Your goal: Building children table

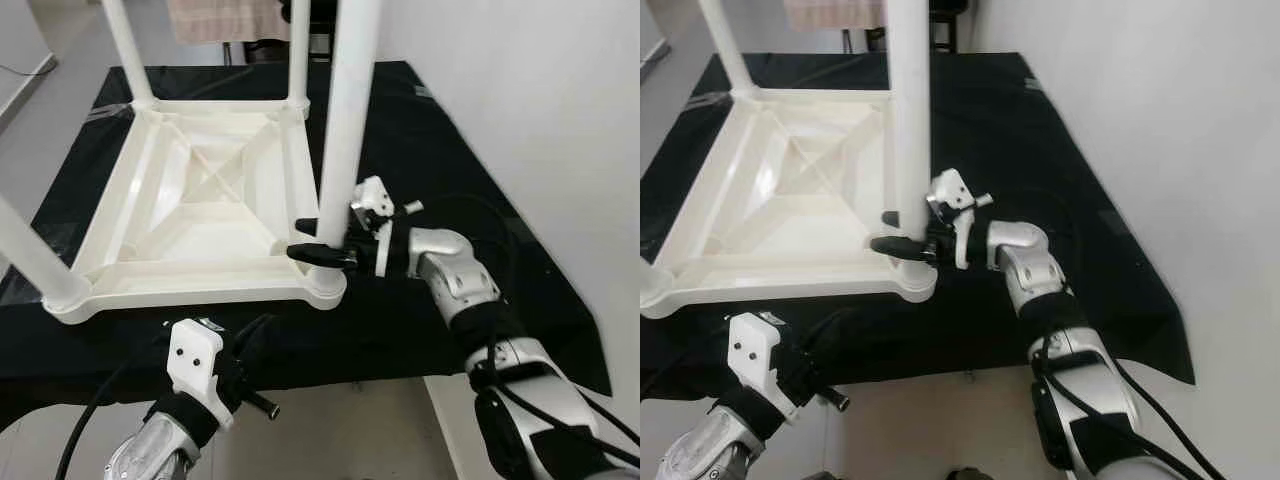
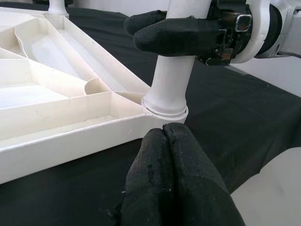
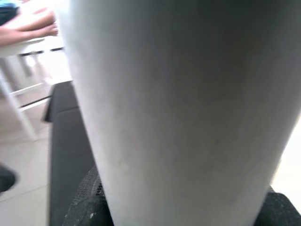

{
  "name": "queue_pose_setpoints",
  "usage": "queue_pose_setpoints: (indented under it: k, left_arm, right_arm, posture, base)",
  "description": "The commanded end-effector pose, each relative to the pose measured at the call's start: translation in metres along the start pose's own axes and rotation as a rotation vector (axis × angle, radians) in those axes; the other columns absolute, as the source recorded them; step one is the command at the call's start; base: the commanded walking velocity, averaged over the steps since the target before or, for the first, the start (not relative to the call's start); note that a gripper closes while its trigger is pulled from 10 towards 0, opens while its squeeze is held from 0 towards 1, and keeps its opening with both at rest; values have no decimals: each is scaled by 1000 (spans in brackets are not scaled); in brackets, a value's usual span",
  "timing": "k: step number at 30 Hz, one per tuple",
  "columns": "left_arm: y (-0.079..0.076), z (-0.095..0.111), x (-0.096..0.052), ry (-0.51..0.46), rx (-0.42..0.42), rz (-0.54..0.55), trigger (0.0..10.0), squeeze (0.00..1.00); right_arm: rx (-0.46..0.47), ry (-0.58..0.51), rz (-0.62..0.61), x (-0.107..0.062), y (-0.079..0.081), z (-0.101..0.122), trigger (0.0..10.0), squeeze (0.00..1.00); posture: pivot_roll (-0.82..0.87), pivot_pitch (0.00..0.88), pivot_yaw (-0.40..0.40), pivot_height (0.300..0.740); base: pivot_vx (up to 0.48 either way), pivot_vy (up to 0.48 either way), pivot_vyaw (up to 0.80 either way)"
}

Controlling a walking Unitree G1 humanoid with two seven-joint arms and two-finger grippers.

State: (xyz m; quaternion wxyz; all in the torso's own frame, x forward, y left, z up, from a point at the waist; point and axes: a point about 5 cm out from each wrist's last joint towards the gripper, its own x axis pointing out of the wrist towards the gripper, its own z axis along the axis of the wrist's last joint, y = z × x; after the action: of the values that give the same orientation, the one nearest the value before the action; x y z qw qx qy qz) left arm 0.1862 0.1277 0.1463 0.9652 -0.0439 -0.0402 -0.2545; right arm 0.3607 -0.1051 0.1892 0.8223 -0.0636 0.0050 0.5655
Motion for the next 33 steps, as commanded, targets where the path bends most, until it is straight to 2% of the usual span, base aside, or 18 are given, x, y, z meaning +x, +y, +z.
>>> queue_pose_setpoints:
  k: [1, 2, 3, 4, 5, 6, 8, 11, 14, 17, 18, 21, 25, 26, 27, 29, 31, 33]
  left_arm:
    - [-2, 2, -2, -3, 5, 1, 10000, 0]
    - [-2, 2, -2, -3, 5, 1, 10000, 0]
    - [1, 4, -4, -5, 4, 1, 10000, 0]
    - [1, 4, -4, -5, 4, 1, 10000, 0]
    - [2, 5, -5, -5, 4, 1, 10000, 0]
    - [3, 6, -5, -4, 4, 1, 10000, 0]
    - [4, 5, -4, -3, 4, 0, 10000, 0]
    - [4, 4, -2, -1, 4, -2, 10000, 0]
    - [5, 4, -1, -7, 13, 8, 10000, 0]
    - [5, 4, 0, -7, 15, 12, 10000, 0]
    - [5, 3, 0, -7, 13, 10, 10000, 0]
    - [5, 3, 1, -7, 11, 6, 10000, 0]
    - [4, 2, 3, -6, 8, 2, 10000, 0]
    - [3, 1, 4, -7, 8, 2, 10000, 0]
    - [3, 1, 4, -7, 8, 2, 10000, 0]
    - [3, 1, 5, -9, 8, 4, 10000, 0]
    - [3, 1, 5, -9, 8, 4, 10000, 0]
    - [2, 0, 5, -10, 7, 5, 10000, 0]
  right_arm:
    - [17, 67, -108, -13, -6, -11, 0, 0]
    - [17, 67, -108, -13, -6, -11, 0, 0]
    - [120, 86, -498, -3, 30, -38, 0, 0]
    - [120, 86, -498, -3, 30, -38, 0, 0]
    - [185, 92, -681, -6, 52, -45, 0, 0]
    - [195, 124, -765, -4, 73, -51, 0, 0]
    - [204, 103, -776, -2, 74, -49, 0, 0]
    - [187, 79, -747, 3, 58, -47, 0, 0]
    - [145, 74, -673, 21, 64, -44, 0, 0]
    - [135, 74, -653, 24, 66, -43, 0, 0]
    - [157, 51, -591, 27, 68, -39, 10000, 1000]
    - [183, 23, -514, 30, 72, -33, 10000, 1000]
    - [119, -50, -271, 26, 63, -9, 10000, 1000]
    - [92, -50, -210, 21, 53, -7, 10000, 0]
    - [92, -50, -210, 21, 53, -7, 10000, 0]
    - [53, -45, -145, 12, 37, -4, 10000, 0]
    - [53, -45, -145, 12, 37, -4, 10000, 0]
    - [45, -41, -64, 1, 20, 0, 10000, 0]
  posture:
    - [95, 127, -83, 740]
    - [95, 127, -83, 740]
    - [66, 159, -59, 740]
    - [66, 159, -59, 740]
    - [66, 159, -59, 740]
    - [66, 157, -46, 740]
    - [63, 148, -39, 740]
    - [84, 142, -60, 740]
    - [88, 135, -65, 740]
    - [88, 135, -65, 740]
    - [87, 123, -61, 740]
    - [87, 123, -61, 740]
    - [87, 110, -65, 740]
    - [92, 106, -74, 740]
    - [92, 106, -74, 740]
    - [97, 101, -80, 740]
    - [97, 101, -80, 740]
    - [100, 99, -83, 740]
  base:
    - [0, 0, 0]
    - [0, 0, 0]
    - [0, 0, 0]
    - [0, 0, 0]
    - [0, 0, 0]
    - [0, 0, 0]
    - [0, 0, 0]
    - [0, 0, 0]
    - [0, 0, 0]
    - [0, 0, 0]
    - [0, 0, 0]
    - [0, 0, 0]
    - [0, 0, 0]
    - [0, 0, 0]
    - [0, 0, 0]
    - [0, 0, 0]
    - [0, 0, 0]
    - [0, 0, 0]
